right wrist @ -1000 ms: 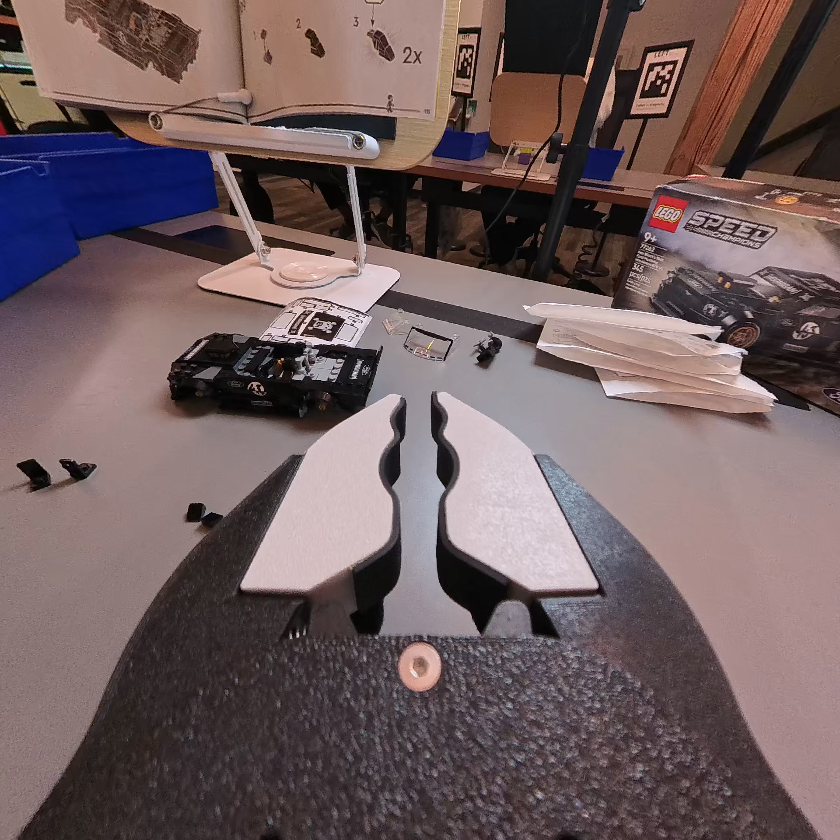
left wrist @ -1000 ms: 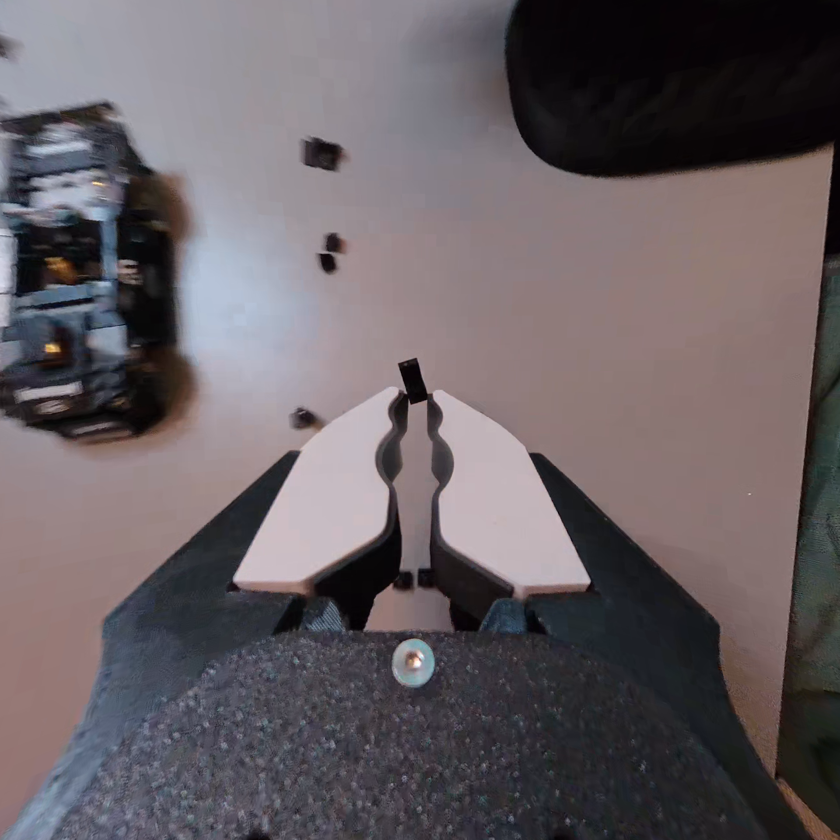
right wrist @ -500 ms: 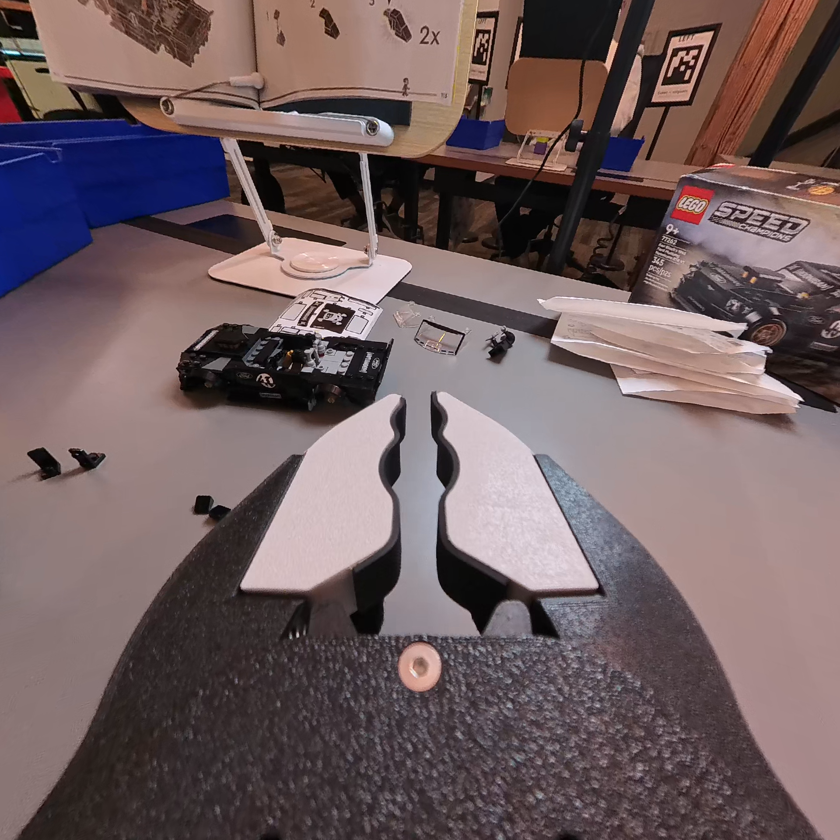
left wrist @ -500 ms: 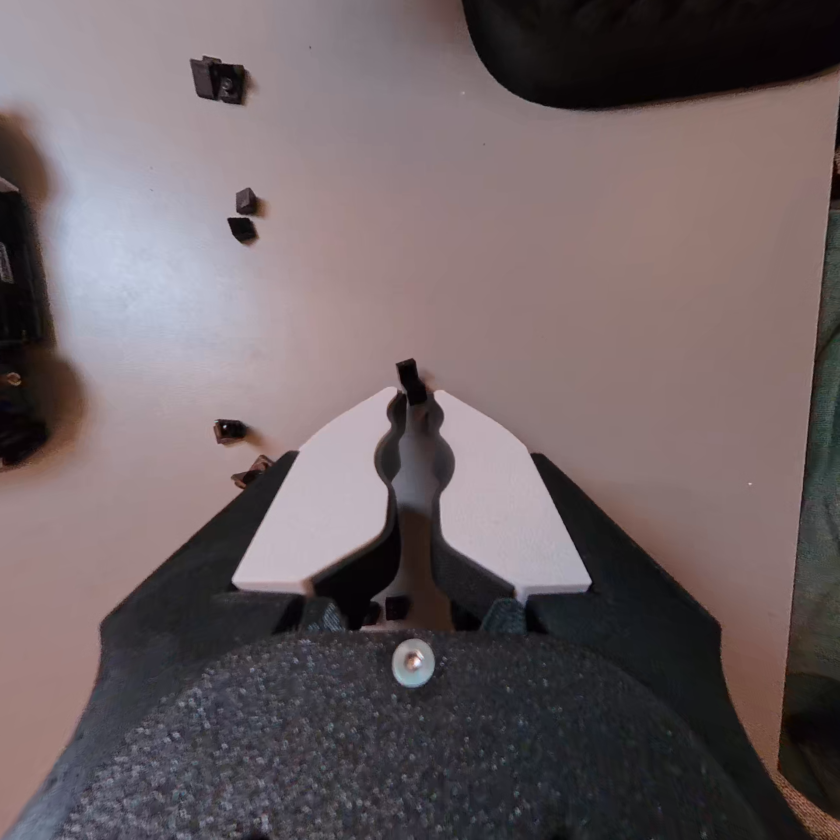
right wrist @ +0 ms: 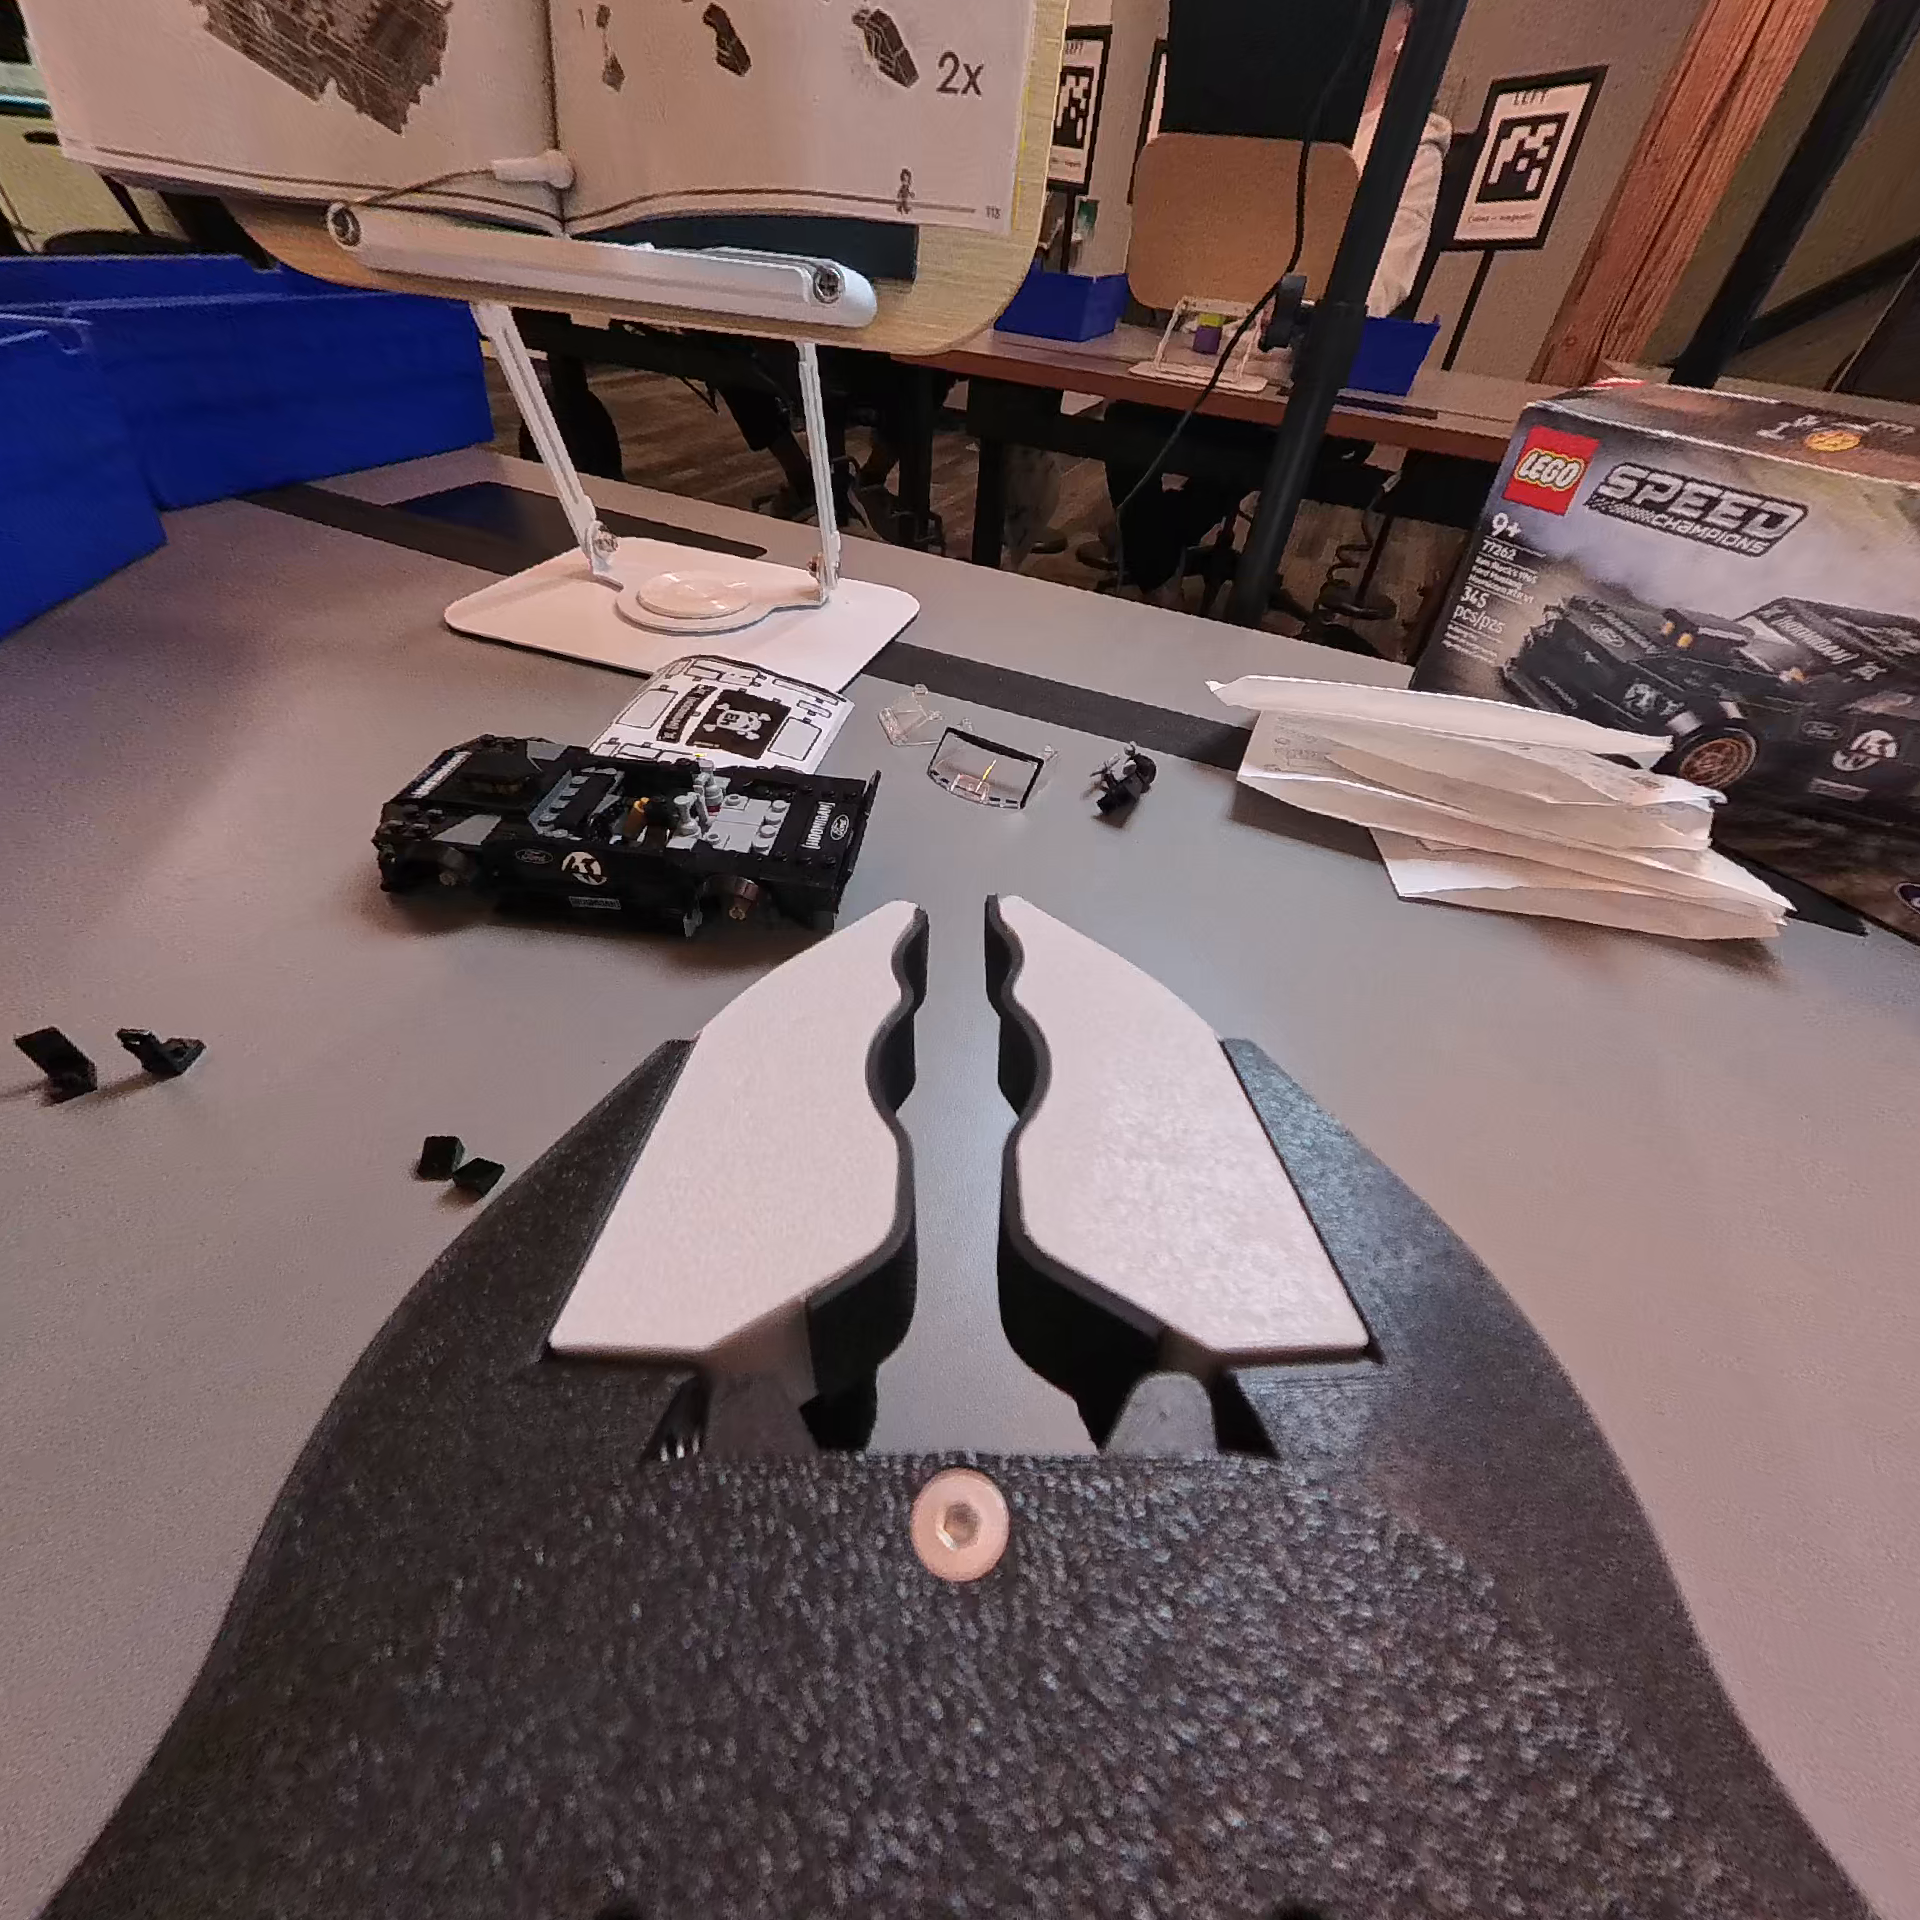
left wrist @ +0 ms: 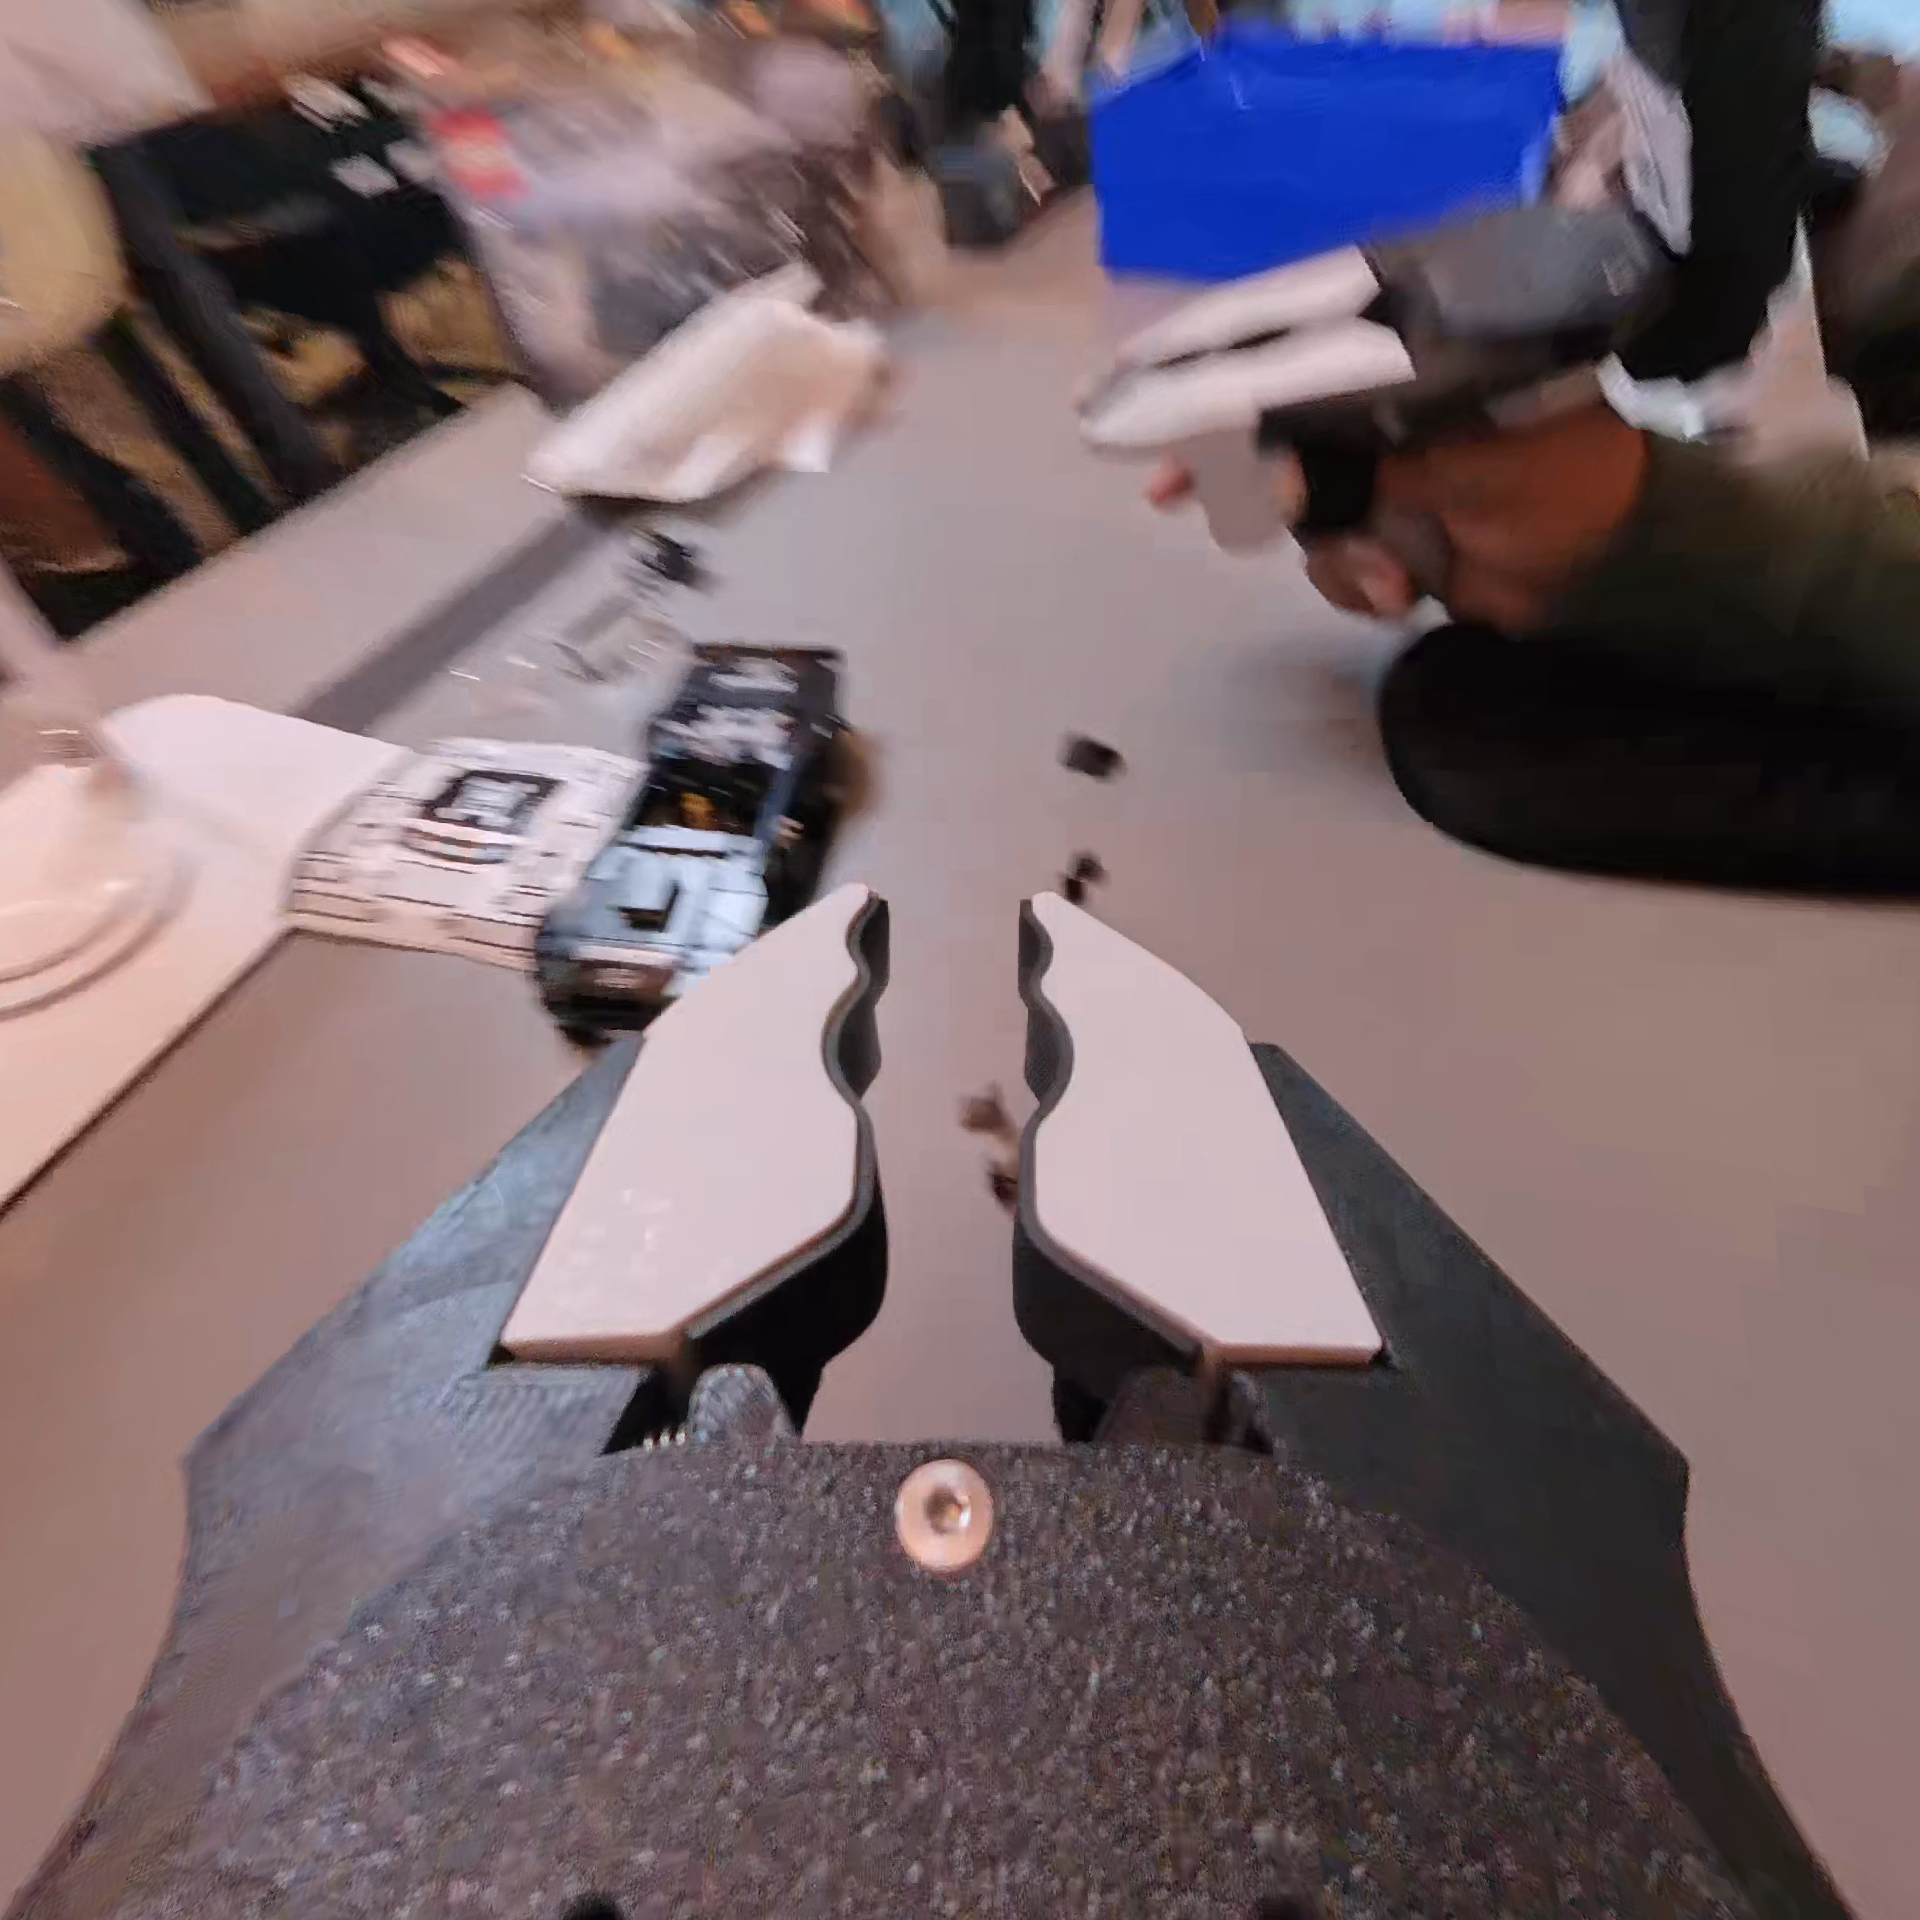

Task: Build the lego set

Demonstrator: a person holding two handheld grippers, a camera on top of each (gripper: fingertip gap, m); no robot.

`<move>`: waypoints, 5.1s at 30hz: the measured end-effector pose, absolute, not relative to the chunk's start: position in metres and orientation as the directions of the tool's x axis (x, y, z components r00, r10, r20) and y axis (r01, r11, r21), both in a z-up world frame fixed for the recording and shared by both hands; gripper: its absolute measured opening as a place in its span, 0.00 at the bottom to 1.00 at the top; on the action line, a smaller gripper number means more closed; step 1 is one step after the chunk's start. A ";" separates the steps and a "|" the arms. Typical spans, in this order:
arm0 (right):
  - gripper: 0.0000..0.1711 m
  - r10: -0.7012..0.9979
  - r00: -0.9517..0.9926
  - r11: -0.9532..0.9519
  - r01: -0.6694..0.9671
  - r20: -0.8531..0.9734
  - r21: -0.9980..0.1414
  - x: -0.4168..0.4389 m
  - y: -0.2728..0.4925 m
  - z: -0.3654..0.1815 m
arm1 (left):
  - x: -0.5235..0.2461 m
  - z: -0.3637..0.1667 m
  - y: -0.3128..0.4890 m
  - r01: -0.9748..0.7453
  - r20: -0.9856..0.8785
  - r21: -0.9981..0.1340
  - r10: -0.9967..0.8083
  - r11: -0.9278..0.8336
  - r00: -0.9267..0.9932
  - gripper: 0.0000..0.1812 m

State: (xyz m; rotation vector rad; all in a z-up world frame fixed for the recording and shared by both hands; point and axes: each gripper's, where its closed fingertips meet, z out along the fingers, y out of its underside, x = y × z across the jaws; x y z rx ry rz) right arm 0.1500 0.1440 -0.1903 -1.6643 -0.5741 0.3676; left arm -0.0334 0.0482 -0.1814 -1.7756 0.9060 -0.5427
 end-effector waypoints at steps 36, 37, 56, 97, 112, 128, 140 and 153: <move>0.06 0.574 0.817 -0.084 0.132 0.061 -0.988 0.152 0.143 -0.183 | -0.047 -0.256 0.033 -0.533 -0.024 -0.814 -0.904 -0.230 0.427 0.00; 0.06 0.576 0.815 -0.083 0.133 0.061 -0.988 0.152 0.143 -0.183 | -0.046 -0.259 0.033 -0.546 -0.035 -0.806 -0.903 -0.228 0.429 0.00; 0.06 0.567 0.821 -0.073 0.122 0.059 -0.990 0.157 0.143 -0.178 | 0.031 -0.237 0.038 -0.519 -0.060 -0.838 -0.916 -0.169 0.396 0.00; 0.06 0.530 0.846 -0.150 0.164 0.061 -0.975 0.161 0.158 -0.201 | -0.148 -0.036 0.289 -0.150 -0.165 -0.978 -0.102 0.146 0.981 0.00; 0.06 0.511 0.856 -0.149 0.175 0.075 -0.973 0.165 0.159 -0.201 | -0.120 -0.027 0.279 -0.151 -0.185 -0.971 -0.186 0.184 0.965 0.00; 0.06 0.506 0.858 -0.144 0.181 0.085 -0.973 0.166 0.159 -0.200 | -0.090 -0.025 0.267 -0.162 -0.213 -0.967 -0.270 0.198 0.939 0.00; 0.06 0.516 0.854 -0.100 0.132 0.062 -0.986 0.169 0.152 -0.185 | -0.044 -0.001 0.165 -0.182 -0.246 -0.969 -0.590 0.167 0.769 0.01; 0.08 0.654 0.743 0.034 0.158 0.142 -0.987 0.140 0.127 -0.171 | -0.057 -0.194 0.052 -0.430 -0.255 -0.901 -0.727 -0.060 0.637 0.07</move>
